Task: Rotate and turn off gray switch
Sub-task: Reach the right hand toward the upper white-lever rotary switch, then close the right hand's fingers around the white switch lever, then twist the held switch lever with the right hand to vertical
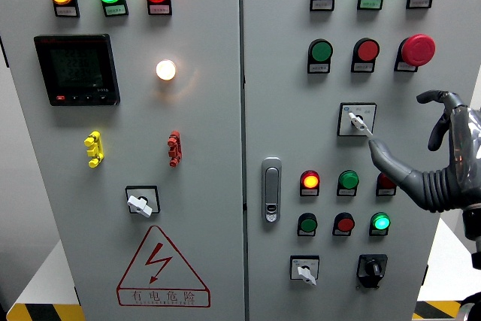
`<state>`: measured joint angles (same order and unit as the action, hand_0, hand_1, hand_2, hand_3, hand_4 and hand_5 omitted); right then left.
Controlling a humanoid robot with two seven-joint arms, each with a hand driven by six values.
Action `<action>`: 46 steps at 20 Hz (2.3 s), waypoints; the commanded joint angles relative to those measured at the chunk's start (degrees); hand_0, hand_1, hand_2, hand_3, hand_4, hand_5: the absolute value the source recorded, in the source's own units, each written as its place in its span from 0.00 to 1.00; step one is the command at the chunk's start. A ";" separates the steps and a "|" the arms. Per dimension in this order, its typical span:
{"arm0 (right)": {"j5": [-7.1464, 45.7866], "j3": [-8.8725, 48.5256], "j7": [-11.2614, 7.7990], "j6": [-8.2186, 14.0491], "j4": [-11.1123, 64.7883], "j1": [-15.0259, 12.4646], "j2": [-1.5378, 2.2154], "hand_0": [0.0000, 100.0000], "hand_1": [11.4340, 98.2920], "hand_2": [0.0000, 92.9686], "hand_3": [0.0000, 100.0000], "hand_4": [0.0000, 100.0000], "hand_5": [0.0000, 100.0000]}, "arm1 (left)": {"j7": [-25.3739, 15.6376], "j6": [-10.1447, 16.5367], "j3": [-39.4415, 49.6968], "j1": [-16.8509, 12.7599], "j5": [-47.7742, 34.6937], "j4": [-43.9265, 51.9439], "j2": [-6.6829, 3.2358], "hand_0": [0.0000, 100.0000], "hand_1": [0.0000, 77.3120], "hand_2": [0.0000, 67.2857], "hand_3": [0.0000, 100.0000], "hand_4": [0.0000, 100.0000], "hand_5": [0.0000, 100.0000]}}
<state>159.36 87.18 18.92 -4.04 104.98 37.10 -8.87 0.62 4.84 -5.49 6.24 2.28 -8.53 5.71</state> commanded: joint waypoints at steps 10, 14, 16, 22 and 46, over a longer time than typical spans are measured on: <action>-3.79 -2.19 4.19 -0.09 -6.53 4.82 -0.09 0.00 0.31 0.67 0.87 1.00 1.00 | 0.00 -0.01 0.04 0.00 0.00 0.00 0.00 0.34 0.00 0.18 0.22 0.12 0.12; -3.88 -2.90 4.28 -0.09 -9.26 6.67 -0.09 0.00 0.31 0.67 0.87 1.00 1.00 | 0.00 -0.01 -0.05 -0.09 0.00 0.00 0.09 0.34 0.00 0.18 0.22 0.12 0.12; -3.88 -2.90 4.28 -0.09 -9.96 6.85 -0.09 0.00 0.30 0.67 0.87 1.00 1.00 | 0.00 -0.01 0.04 -0.09 0.00 0.00 0.09 0.34 0.00 0.18 0.22 0.12 0.12; -3.88 -2.99 4.20 -0.09 -11.72 7.55 -0.09 0.00 0.30 0.67 0.86 1.00 1.00 | 0.00 -0.01 -0.05 -0.09 0.00 0.00 0.09 0.34 0.00 0.18 0.22 0.12 0.12; -3.61 -3.42 4.19 -0.35 -14.18 9.13 -0.09 0.01 0.25 0.70 0.86 1.00 0.99 | 0.00 -0.01 -0.05 -0.09 0.00 0.00 0.09 0.34 0.00 0.18 0.22 0.12 0.12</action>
<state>155.69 83.76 23.11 -4.37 90.94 46.18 -8.99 0.62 4.85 -5.54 6.15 2.28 -8.53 5.80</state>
